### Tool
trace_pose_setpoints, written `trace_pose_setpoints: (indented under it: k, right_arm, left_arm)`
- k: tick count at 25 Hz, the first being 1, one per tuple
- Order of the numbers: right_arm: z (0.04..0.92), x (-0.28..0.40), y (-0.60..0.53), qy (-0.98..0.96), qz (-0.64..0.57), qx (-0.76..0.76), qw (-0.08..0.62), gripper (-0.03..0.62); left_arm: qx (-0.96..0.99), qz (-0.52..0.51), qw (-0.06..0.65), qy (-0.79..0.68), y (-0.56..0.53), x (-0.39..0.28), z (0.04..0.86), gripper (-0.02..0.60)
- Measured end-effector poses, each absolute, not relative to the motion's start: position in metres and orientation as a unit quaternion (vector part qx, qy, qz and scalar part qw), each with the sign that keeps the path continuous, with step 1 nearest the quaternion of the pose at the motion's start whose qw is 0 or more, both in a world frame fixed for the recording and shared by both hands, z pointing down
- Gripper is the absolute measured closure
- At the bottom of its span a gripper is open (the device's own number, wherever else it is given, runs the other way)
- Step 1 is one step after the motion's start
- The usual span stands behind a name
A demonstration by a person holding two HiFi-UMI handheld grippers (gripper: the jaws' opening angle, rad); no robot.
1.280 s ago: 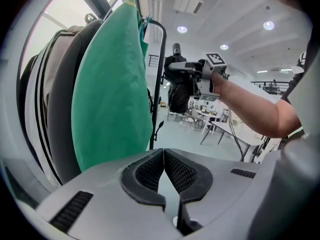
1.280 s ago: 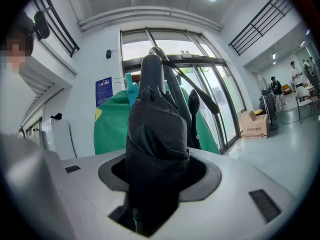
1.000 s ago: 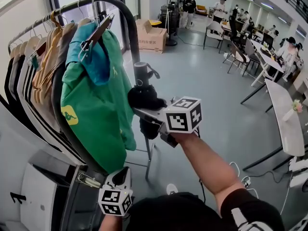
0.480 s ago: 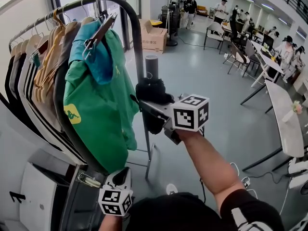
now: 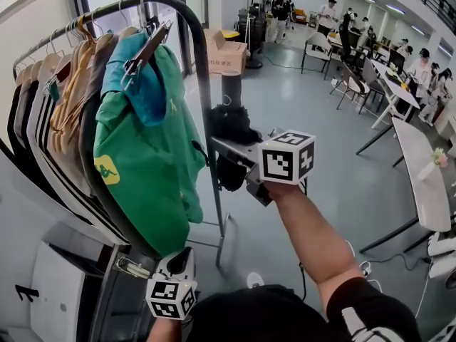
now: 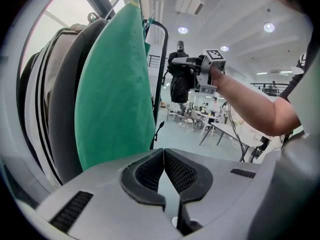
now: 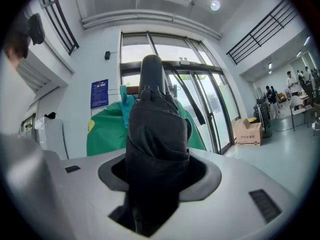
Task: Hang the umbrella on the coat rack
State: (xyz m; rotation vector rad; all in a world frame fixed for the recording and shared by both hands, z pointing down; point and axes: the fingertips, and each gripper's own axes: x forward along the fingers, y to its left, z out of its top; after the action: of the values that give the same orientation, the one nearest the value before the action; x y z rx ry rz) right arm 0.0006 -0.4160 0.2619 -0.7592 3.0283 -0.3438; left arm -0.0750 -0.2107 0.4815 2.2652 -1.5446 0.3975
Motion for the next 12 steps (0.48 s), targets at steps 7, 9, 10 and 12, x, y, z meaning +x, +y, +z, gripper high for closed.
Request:
trace_pose_setpoints:
  k: [7,9,10,12]
  right_arm:
    - [0.269,-0.011,-0.411,0.967,-0.111,-0.23,-0.009,0.375]
    - [0.27,-0.013,-0.408,0.968,-0.109,-0.225,-0.012,0.375]
    - [0.271,-0.014,-0.407,0.969,-0.108,-0.223,-0.014,0.375]
    - [0.272,-0.016,-0.404,0.97,-0.106,-0.22,-0.016,0.375]
  left_arm:
    - [0.797,0.14,0.19,-0.557,-0.208,-0.081,0.482,0.566]
    - [0.796,0.14,0.19,-0.557,-0.207,-0.08,0.482,0.566]
    - [0.797,0.14,0.19,-0.556,-0.207,-0.08,0.482,0.566]
    - [0.797,0.14,0.19,-0.556,-0.207,-0.079,0.482,0.566]
